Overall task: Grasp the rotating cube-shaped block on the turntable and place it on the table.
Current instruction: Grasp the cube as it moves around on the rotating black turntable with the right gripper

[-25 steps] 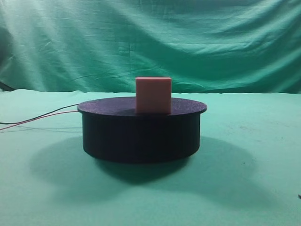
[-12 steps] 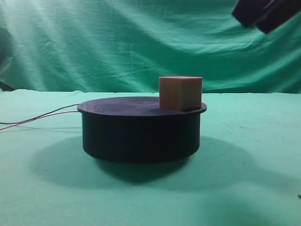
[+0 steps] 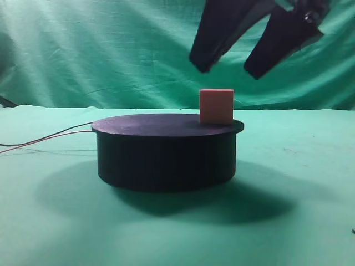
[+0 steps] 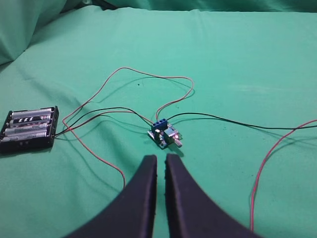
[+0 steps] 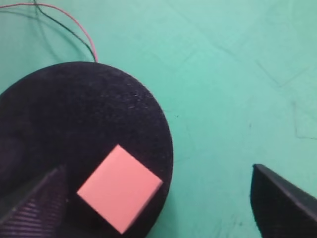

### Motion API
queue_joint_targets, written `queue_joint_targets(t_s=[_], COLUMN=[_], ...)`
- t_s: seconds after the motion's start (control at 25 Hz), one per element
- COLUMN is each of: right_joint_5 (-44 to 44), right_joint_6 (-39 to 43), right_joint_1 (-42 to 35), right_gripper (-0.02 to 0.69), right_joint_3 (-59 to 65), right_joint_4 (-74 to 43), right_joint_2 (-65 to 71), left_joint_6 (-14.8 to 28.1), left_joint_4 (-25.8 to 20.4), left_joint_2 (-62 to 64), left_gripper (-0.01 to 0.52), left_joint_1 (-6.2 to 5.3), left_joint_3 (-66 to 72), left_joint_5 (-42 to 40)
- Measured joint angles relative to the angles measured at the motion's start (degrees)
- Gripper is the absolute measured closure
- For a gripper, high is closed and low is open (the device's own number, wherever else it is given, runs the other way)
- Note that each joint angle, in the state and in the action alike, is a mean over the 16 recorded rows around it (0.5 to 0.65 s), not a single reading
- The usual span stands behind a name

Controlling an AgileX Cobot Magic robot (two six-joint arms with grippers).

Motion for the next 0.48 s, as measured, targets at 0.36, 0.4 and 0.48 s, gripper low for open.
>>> queue_joint_targets(t_s=[0.36, 0.4, 0.48], right_joint_5=[-1.0, -0.8, 0.0], right_joint_6=[-0.8, -1.0, -1.2], right_joint_1=[0.0, 0.0, -0.1], right_gripper=[0.280, 0.306, 0.355], right_joint_3=[-4.3, -4.8, -5.7], right_joint_4=[3.1, 3.2, 3.3], right_joint_2=[6.0, 6.2, 6.3], left_joint_6=[0.0, 0.0, 0.0], left_joint_4=[0.0, 0.0, 0.0], left_joint_2=[0.0, 0.0, 0.0], left_gripper=[0.514, 0.514, 0.514], left_joint_1=[0.00, 0.00, 0.00], left_joint_3=[0.0, 0.0, 0.0], left_joint_5=[0.0, 0.0, 0.0])
